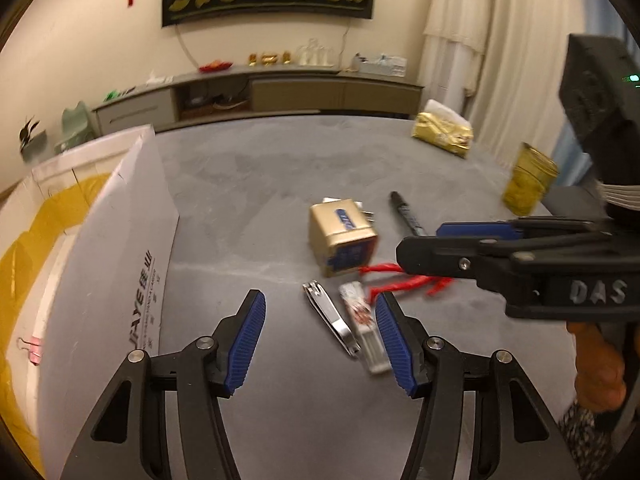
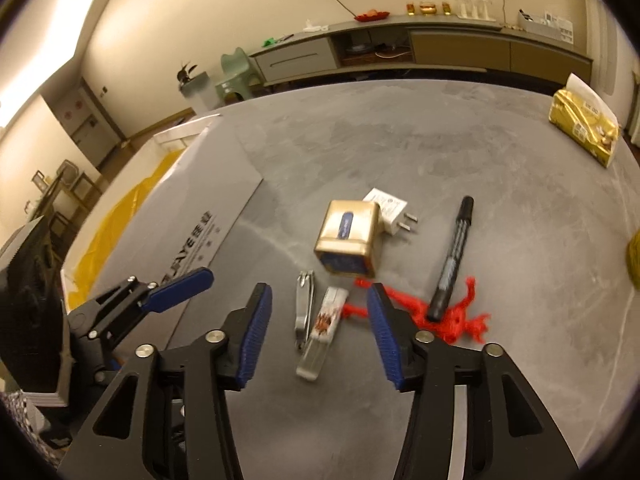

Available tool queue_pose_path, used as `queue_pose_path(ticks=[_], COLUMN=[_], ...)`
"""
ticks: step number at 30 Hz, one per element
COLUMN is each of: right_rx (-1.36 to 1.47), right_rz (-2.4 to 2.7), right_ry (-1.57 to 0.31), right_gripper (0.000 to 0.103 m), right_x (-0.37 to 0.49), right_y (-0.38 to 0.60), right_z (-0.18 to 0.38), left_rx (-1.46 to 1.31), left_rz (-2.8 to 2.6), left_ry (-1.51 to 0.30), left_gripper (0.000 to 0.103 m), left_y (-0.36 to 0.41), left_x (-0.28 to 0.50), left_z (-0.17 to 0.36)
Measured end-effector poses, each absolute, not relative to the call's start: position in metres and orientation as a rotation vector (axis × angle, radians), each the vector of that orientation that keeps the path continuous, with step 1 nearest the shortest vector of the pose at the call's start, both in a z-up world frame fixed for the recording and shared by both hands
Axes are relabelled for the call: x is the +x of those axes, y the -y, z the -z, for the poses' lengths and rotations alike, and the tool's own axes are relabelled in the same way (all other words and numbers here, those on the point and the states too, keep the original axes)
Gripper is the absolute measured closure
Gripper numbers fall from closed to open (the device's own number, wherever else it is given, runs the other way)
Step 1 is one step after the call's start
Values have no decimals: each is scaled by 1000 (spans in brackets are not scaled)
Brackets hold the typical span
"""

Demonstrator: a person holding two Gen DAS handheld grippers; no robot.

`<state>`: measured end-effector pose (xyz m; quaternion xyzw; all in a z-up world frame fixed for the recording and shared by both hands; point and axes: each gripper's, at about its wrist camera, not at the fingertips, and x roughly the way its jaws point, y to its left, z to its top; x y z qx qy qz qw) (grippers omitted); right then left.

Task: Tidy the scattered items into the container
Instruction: 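Reach the right tool to the gold tin while the left tool reaches the nail clipper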

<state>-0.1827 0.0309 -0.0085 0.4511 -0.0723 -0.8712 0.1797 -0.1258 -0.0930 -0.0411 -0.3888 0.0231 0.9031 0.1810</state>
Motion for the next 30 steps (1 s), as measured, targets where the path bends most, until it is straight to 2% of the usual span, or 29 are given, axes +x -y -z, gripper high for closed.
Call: queue_pose_path(ticks=[11, 17, 22, 23, 24, 25, 27, 30], right_rx=[1427, 1514, 1522, 1516, 1515, 1515, 1516, 1517], right_rz=[2485, 2441, 2438, 2438, 2439, 2440, 2427, 2415], right_ry=[25, 91, 46, 25, 6, 0, 24, 35], right_gripper=[43, 44, 44, 48, 50, 50, 50, 50], right_x=[-247, -263, -273, -274, -275, -275, -273, -270], right_y=[-6, -22, -26, -26, -26, -27, -30, -31], right_z=[47, 64, 64, 64, 63, 62, 61, 60], left_rx=[-1177, -1252, -1251, -1235, -1227, -1224, -1238, -1225], left_rz=[-2476, -2489, -2482, -2500, -2514, -2538, -2557, -2537], left_ry=[20, 116, 46, 13, -10, -44, -107, -78], left_gripper=[44, 44, 43, 43, 46, 62, 77, 77], left_y=[80, 97, 87, 84, 84, 84, 83, 89], left_x=[-140, -158, -161, -159, -160, -159, -159, -156], left_z=[72, 88, 96, 96, 97, 96, 99, 101])
